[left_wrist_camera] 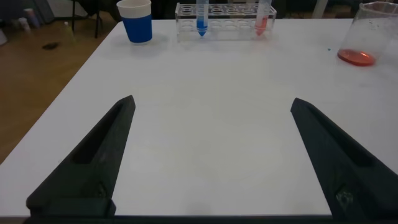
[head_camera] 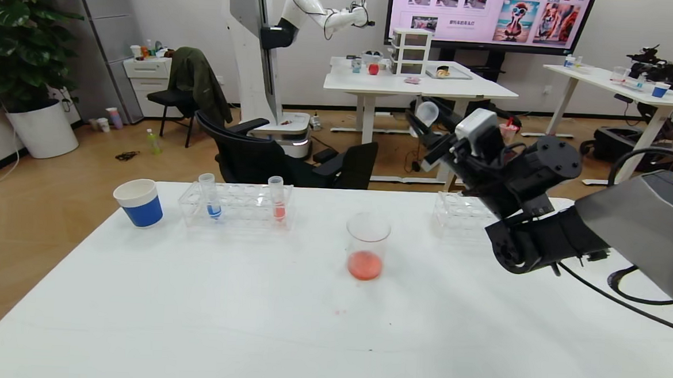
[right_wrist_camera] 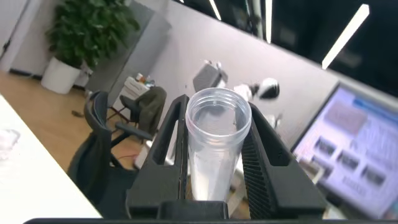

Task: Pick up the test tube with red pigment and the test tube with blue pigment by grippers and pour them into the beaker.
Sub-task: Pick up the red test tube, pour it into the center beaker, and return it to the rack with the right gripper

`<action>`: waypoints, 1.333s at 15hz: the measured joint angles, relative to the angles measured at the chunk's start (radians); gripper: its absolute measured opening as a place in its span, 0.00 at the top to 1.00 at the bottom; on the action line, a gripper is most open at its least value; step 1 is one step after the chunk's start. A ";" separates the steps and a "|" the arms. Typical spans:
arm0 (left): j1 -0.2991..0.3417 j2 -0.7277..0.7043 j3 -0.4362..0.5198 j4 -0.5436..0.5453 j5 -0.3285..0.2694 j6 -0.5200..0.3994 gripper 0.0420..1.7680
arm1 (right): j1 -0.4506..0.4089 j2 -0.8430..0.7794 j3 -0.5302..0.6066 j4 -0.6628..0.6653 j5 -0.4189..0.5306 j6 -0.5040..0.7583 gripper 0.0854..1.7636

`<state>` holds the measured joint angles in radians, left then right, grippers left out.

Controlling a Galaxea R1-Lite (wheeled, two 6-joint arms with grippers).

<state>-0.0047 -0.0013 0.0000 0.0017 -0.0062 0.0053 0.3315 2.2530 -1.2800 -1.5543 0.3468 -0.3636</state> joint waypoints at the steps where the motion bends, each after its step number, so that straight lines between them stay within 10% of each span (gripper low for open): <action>1: 0.000 0.000 0.000 0.000 0.000 0.000 0.01 | 0.000 -0.041 0.054 0.024 -0.069 0.060 0.74; 9: 0.000 0.000 0.000 0.000 0.000 0.000 0.01 | -0.134 -0.417 0.296 0.604 -0.176 0.354 0.74; 20: 0.000 0.000 0.000 0.000 0.000 0.000 0.01 | -0.516 -0.443 0.053 1.020 -0.177 0.360 0.74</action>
<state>-0.0047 -0.0013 0.0000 0.0017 -0.0062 0.0057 -0.1840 1.8102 -1.2268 -0.5338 0.1694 -0.0032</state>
